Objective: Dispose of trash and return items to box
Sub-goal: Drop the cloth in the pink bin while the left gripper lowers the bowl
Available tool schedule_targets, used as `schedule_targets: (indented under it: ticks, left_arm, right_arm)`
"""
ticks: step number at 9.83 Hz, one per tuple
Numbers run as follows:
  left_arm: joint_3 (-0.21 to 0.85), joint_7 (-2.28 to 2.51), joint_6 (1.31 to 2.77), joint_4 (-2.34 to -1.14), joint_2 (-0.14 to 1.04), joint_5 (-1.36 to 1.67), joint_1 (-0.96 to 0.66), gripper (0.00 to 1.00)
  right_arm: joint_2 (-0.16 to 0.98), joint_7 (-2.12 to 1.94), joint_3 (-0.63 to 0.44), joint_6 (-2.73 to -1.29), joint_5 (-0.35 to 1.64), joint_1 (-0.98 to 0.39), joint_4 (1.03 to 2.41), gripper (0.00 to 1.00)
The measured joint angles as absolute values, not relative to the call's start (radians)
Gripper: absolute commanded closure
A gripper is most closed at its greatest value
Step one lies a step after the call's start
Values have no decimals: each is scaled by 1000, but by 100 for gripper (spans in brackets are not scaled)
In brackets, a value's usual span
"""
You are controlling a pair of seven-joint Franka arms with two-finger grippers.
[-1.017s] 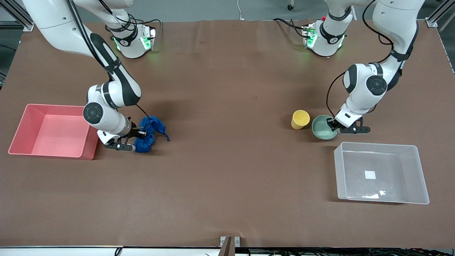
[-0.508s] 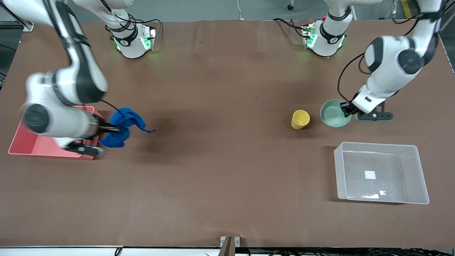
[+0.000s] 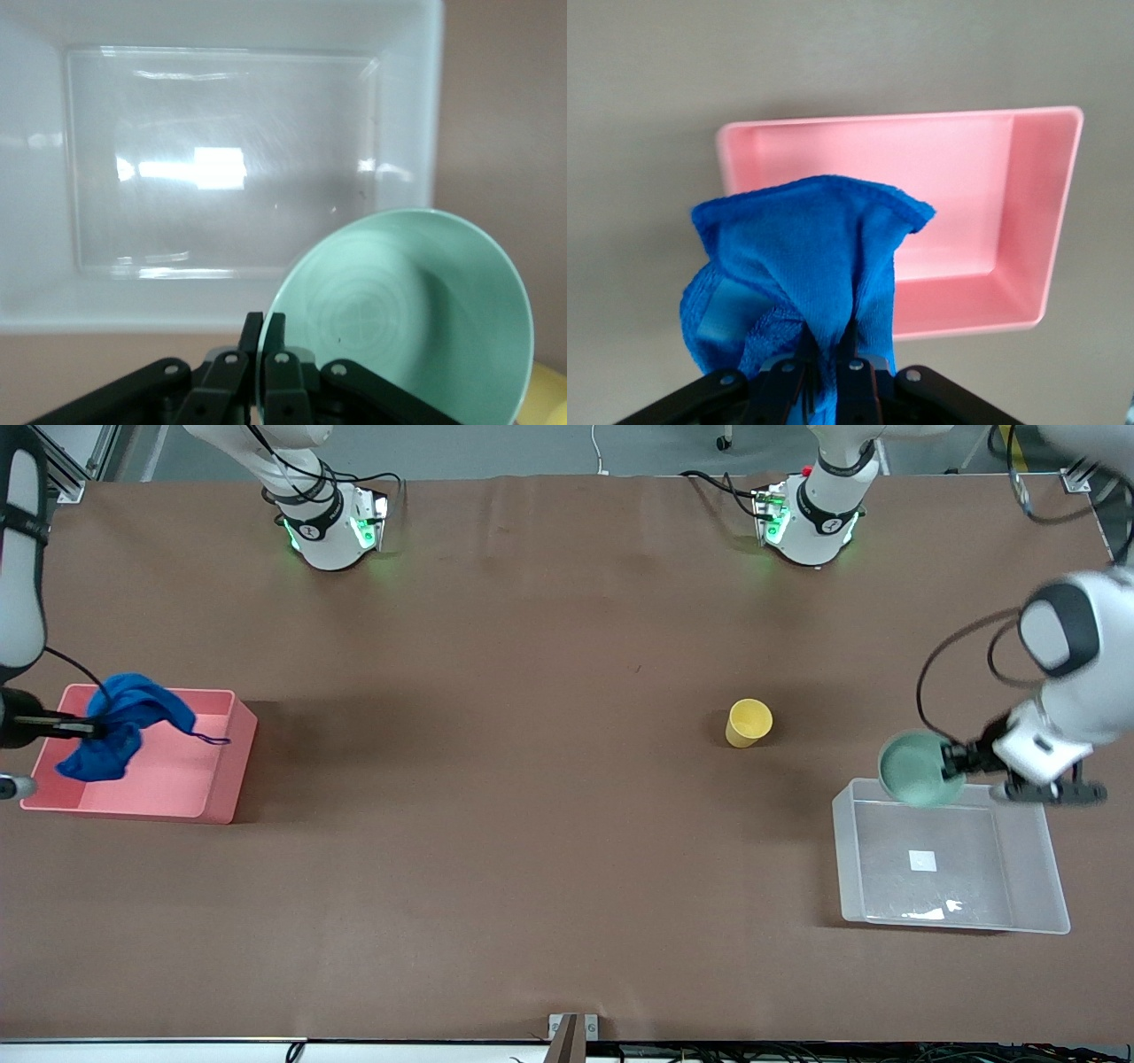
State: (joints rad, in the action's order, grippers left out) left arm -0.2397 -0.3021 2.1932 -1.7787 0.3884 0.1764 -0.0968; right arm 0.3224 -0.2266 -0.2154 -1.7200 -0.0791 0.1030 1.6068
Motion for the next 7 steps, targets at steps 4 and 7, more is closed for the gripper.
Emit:
schedule_targets:
  ticks: [4,7]
  left_arm:
    - [-304,-475,2175,-1502,693,279,-66,96]
    - [-327,-486,2195,-1455,772,300,-54,96]
  right_arm:
    - [394,-380,-311,-2143,-80,108,1866,90]
    - [428,-382,-308,-2252,-80,105,1965,0]
